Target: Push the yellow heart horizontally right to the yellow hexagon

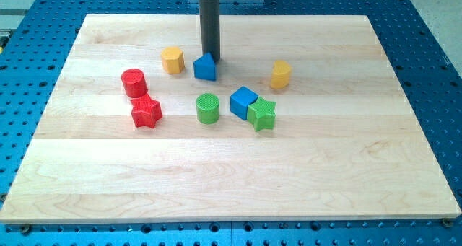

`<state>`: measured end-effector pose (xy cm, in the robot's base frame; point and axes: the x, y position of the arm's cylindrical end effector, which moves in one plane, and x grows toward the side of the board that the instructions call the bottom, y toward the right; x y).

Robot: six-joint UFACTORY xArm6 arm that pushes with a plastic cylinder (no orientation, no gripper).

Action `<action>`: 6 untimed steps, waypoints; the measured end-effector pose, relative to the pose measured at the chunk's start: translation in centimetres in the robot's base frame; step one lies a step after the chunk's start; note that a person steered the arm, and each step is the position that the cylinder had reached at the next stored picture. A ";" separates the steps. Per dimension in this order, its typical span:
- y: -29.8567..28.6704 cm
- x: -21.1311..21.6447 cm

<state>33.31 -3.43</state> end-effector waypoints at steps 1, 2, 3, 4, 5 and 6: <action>-0.2 3.2; 2.0 2.4; 12.0 -1.6; 21.8 0.6; 21.2 6.7; 15.8 5.8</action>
